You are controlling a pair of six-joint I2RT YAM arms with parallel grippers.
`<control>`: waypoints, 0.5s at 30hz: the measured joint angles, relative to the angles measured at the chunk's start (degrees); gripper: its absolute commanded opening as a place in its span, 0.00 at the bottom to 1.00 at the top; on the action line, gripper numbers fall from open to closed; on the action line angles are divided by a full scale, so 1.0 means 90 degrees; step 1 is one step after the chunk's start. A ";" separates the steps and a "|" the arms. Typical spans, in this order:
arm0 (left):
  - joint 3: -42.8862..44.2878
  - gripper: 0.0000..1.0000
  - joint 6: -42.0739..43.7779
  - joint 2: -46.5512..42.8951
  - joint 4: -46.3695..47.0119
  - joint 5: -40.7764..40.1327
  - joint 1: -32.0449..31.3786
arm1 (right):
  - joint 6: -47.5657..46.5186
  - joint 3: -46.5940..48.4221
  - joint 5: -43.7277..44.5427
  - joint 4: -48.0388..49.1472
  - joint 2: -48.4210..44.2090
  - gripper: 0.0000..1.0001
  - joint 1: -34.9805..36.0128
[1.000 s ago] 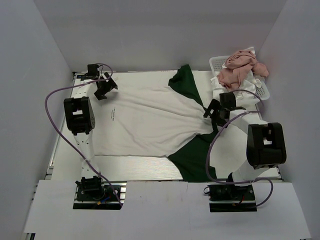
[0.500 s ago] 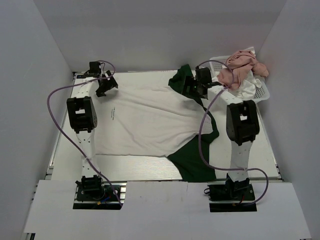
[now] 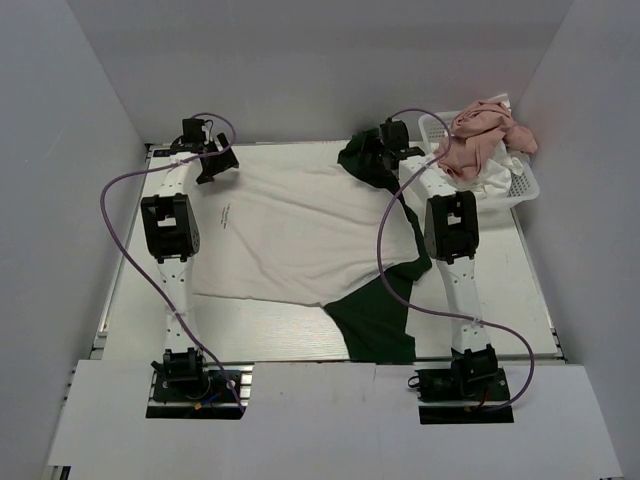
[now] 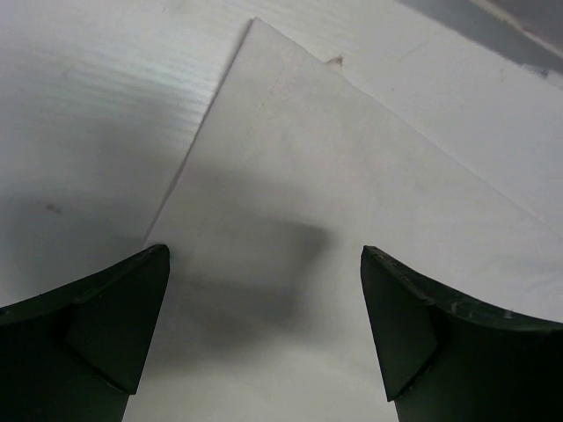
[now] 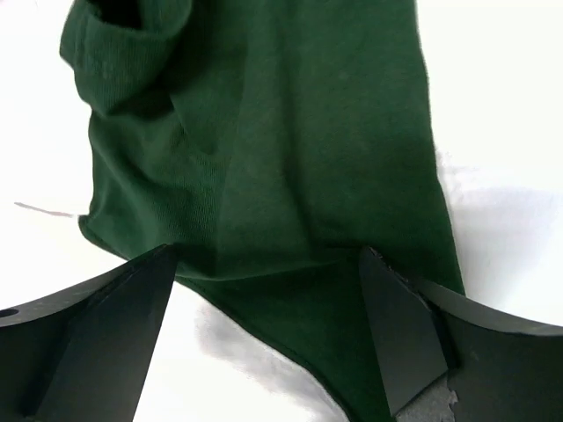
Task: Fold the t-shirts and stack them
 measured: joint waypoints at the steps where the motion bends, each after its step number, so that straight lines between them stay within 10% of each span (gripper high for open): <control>1: 0.0078 1.00 0.0000 0.0061 0.0085 0.0049 0.0000 | 0.0131 0.0138 -0.0007 0.0034 0.0097 0.90 -0.0046; 15: 0.0661 1.00 -0.0253 0.0464 0.0576 0.0520 0.0005 | 0.0158 0.0903 -0.1001 0.1566 0.0923 0.90 -0.0787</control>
